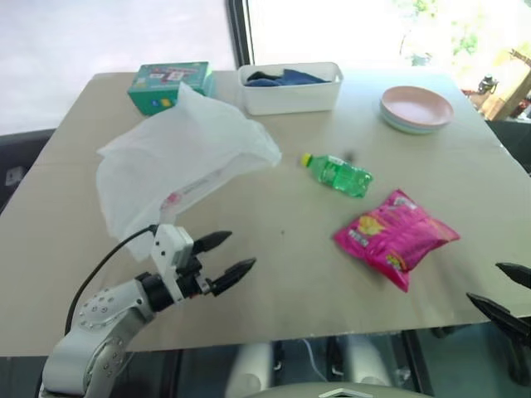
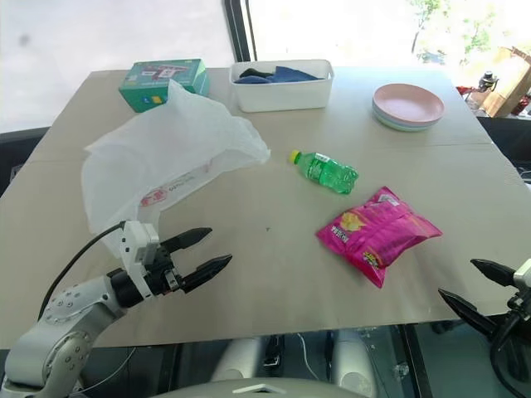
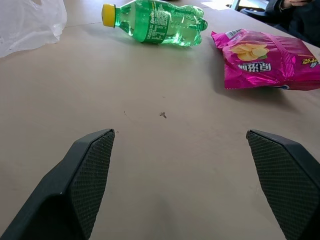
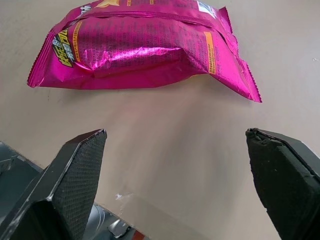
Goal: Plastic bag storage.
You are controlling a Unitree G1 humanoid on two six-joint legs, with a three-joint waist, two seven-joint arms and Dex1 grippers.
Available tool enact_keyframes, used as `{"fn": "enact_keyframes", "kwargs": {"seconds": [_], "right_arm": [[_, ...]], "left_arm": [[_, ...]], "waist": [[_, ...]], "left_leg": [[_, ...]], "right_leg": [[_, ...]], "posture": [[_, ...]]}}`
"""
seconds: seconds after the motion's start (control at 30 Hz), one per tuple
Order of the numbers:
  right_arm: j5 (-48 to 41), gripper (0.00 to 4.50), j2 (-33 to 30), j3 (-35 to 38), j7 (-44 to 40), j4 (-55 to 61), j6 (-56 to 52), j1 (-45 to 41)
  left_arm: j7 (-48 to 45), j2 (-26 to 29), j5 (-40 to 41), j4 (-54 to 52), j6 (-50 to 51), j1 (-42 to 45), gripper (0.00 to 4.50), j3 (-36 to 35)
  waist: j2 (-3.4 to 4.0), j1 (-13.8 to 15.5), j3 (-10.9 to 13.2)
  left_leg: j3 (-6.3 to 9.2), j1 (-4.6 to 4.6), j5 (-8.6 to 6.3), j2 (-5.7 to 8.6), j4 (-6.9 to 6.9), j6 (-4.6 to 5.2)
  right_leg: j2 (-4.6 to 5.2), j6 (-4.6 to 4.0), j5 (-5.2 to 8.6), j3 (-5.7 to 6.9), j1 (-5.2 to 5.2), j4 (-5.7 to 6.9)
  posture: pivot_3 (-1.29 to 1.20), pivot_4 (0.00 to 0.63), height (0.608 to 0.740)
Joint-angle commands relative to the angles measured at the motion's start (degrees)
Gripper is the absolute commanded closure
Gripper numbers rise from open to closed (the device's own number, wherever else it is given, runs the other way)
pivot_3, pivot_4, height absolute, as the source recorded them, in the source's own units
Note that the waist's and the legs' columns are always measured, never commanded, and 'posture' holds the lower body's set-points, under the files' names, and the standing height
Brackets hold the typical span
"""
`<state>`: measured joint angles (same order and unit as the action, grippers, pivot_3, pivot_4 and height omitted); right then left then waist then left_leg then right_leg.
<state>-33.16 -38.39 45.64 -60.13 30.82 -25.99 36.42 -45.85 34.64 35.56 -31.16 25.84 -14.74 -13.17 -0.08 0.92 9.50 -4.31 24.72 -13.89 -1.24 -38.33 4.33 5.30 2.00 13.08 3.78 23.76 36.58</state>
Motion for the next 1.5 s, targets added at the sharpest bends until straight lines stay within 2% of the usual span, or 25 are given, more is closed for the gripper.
{"fn": "enact_keyframes", "kwargs": {"seconds": [0.03,0.17,0.33,0.47,0.57,0.67,0.73,0.93,1.23,1.43,1.47,1.5], "right_arm": [[-0.38,0.0,0.69,-0.94,0.73,0.57,1.83,-0.38],[-4.14,0.0,2.5,-2.55,1.77,3.25,1.09,-1.24],[-11.62,0.0,5.07,-2.02,0.93,6.94,4.4,-3.6],[-16.05,0.0,5.12,-2.31,1.77,11.63,5.73,-5.27],[-15.51,0.0,4.01,-3.61,2.15,13.09,7.1,-6.89],[-14.23,0.0,2.48,-5.77,2.65,14.46,8.65,-9.98],[-13.31,0.0,1.44,-6.94,2.36,14.66,9.27,-11.04],[-9.86,0.0,-0.24,-8.11,-0.36,13.45,12.12,-9.78],[-3.85,0.0,2.16,-10.37,-0.76,11.48,17.46,-5.58],[2.36,0.0,5.09,-12.01,3.91,13.2,18.17,-0.45],[2.9,0.0,5.7,-11.99,4.64,14.3,17.93,1.01],[3.53,0.0,6.05,-12.2,5.85,15.41,17.08,2.26]], "left_arm": [[-1.01,-0.35,0.32,-0.46,-2.46,-0.07,0.1,-0.74],[-2.14,-1.82,0.92,1.65,-5.52,1.1,0.1,-1.23],[1.36,-2.12,2.8,-0.86,-3.41,5.61,0.1,-1.28],[10.48,-2.94,-4.44,-3.44,-4.19,11.16,0.1,-0.01],[19.27,-3.46,-10.81,-4.88,-1.8,16.72,0.1,0.89],[24.92,1.35,-23.17,-5.53,1.36,22.12,0.1,4.94],[25.97,5.67,-30.08,-5.43,1.67,23.43,0.1,6.96],[28.72,10.58,-42.28,-1.37,5.3,25.8,0.1,10.38],[27.08,10.54,-50.27,3.63,10.98,26.41,0.1,16.11],[27.88,6.49,-52.02,16.42,10.8,36.59,0.1,19.15],[27.45,5.63,-51.4,18.06,10.6,38.15,0.61,19.03],[27.21,5.16,-51.12,19.37,9.91,39.28,0.85,18.85]], "waist": [[0.0,-0.01,0.0],[-0.02,-0.04,-0.02],[-0.03,0.02,-0.03],[-0.07,0.03,-0.06],[-0.11,0.21,-0.05],[-0.24,0.23,-0.11],[-0.25,0.1,-0.11],[-0.26,0.2,-0.1],[-0.31,0.27,-0.08],[-0.34,1.21,-0.09],[-0.34,1.39,-0.09],[-0.34,1.45,-0.09]], "left_leg": [[0.0,0.0,0.0,0.0,0.0,0.01],[0.01,-0.03,-0.01,-0.01,-0.01,0.0],[0.03,-0.04,-0.01,-0.01,-0.03,0.0],[0.02,-0.05,0.07,0.0,-0.03,0.13],[0.02,-0.07,0.14,0.03,-0.06,0.25],[0.0,-0.13,0.15,0.04,-0.14,0.26],[-0.07,-0.17,0.15,0.05,-0.13,0.26],[-0.18,-0.16,0.16,0.04,-0.06,0.25],[-0.16,-0.16,0.15,0.02,-0.06,0.23],[-0.06,-0.11,0.16,0.01,-0.1,0.22],[-0.09,-0.11,0.16,0.01,-0.12,0.23],[-0.08,-0.1,0.16,0.03,-0.11,0.23]], "right_leg": [[0.0,0.0,0.0,0.0,0.0,0.0],[-0.02,0.13,0.07,0.02,-0.01,0.0],[-0.02,0.13,0.06,0.03,-0.04,0.02],[-0.12,0.03,-0.02,0.0,-0.12,0.04],[-0.25,0.04,-0.02,0.0,-0.18,0.05],[-0.39,0.06,-0.03,0.0,-0.21,0.16],[-0.45,0.09,0.0,0.03,-0.2,0.18],[-0.47,0.08,-0.02,0.02,-0.14,0.16],[-0.25,0.13,0.03,-0.03,-0.12,0.17],[-0.26,0.13,0.02,0.01,-0.12,0.19],[-0.29,0.13,0.02,0.03,-0.11,0.2],[-0.3,0.13,0.02,0.04,-0.12,0.21]], "posture": [[0.0,0.15,0.74],[0.0,0.15,0.74],[0.0,0.15,0.74],[0.0,0.15,0.74],[0.0,0.15,0.74],[0.0,0.15,0.74],[0.0,0.15,0.74],[0.0,0.15,0.74],[0.0,0.15,0.74],[0.0,0.15,0.74],[0.0,0.15,0.74],[0.0,0.15,0.74]]}}
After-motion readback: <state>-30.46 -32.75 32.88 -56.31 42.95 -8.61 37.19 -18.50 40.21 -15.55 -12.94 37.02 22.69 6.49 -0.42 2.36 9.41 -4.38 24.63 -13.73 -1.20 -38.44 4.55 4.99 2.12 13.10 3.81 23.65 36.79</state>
